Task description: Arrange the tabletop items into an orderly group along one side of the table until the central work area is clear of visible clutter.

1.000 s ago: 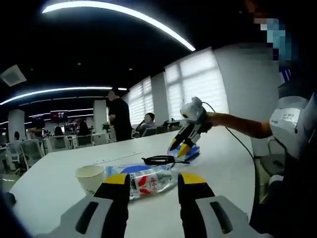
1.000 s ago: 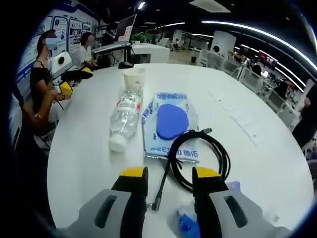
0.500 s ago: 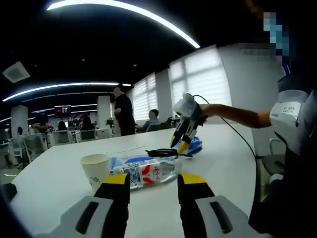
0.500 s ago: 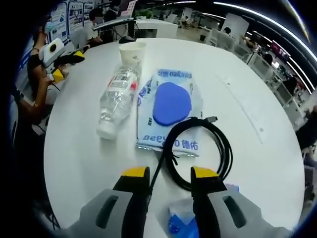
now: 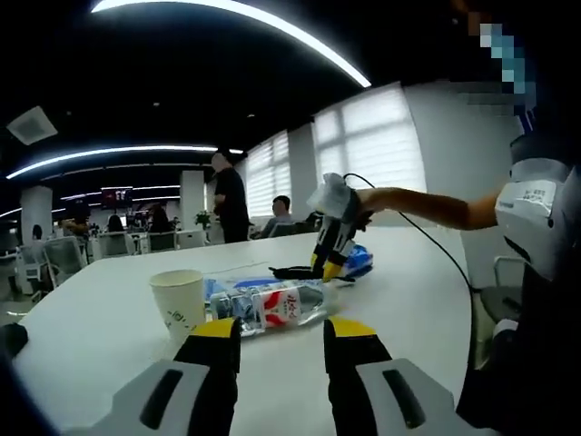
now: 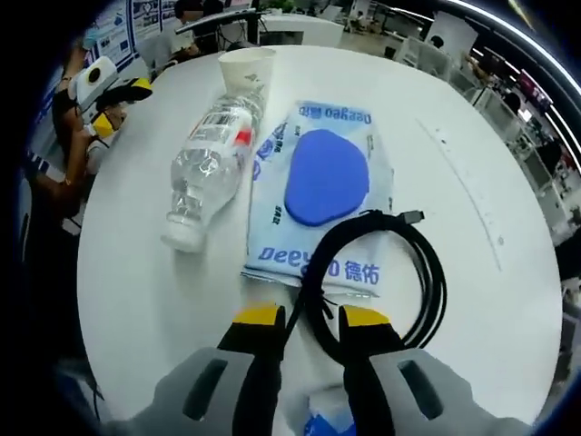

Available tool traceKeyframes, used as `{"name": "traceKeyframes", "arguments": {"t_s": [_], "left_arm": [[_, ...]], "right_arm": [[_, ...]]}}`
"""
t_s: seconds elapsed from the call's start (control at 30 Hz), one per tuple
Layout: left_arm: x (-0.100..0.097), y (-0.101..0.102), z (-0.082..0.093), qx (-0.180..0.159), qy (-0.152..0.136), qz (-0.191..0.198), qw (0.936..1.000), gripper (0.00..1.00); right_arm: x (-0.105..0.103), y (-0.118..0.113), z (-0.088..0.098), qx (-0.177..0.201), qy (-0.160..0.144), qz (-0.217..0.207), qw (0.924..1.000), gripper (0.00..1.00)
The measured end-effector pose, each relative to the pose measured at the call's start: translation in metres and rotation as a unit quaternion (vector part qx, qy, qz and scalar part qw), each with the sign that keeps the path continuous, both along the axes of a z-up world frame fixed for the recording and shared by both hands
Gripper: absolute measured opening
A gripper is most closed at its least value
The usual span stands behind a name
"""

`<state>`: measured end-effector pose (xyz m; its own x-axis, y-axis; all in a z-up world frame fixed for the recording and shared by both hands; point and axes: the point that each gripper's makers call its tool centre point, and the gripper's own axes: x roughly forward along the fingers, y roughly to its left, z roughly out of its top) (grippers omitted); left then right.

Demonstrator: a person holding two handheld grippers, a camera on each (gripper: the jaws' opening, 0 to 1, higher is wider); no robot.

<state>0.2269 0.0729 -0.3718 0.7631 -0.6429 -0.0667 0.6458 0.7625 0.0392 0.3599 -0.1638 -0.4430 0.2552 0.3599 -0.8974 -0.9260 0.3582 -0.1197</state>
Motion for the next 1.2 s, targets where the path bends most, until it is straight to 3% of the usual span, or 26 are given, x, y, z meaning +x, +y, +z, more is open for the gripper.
{"name": "traceKeyframes", "arguments": {"t_s": [0.4, 0.63, 0.7, 0.83, 1.1, 1.2], "left_arm": [[0.003, 0.006, -0.003, -0.013, 0.004, 0.014, 0.9998, 0.35], [0.002, 0.008, -0.007, -0.012, 0.009, 0.020, 0.9997, 0.35], [0.002, 0.008, -0.008, -0.012, 0.010, 0.020, 0.9997, 0.35], [-0.001, 0.010, -0.015, -0.006, 0.019, 0.028, 0.9994, 0.35], [-0.001, 0.020, -0.006, -0.010, 0.008, 0.043, 0.9990, 0.35], [-0.001, 0.022, -0.005, -0.010, 0.007, 0.045, 0.9989, 0.35]], "right_arm": [[0.000, -0.001, -0.004, -0.027, 0.005, 0.018, 0.9994, 0.21], [-0.003, -0.002, -0.008, -0.037, 0.010, 0.032, 0.9988, 0.16], [-0.005, -0.004, -0.008, -0.062, -0.017, 0.062, 0.9960, 0.12], [-0.004, -0.003, -0.007, -0.059, -0.019, 0.049, 0.9969, 0.09], [-0.003, 0.002, 0.002, -0.073, -0.042, 0.068, 0.9941, 0.06], [0.007, 0.005, 0.013, -0.063, -0.082, 0.078, 0.9916, 0.06]]}}
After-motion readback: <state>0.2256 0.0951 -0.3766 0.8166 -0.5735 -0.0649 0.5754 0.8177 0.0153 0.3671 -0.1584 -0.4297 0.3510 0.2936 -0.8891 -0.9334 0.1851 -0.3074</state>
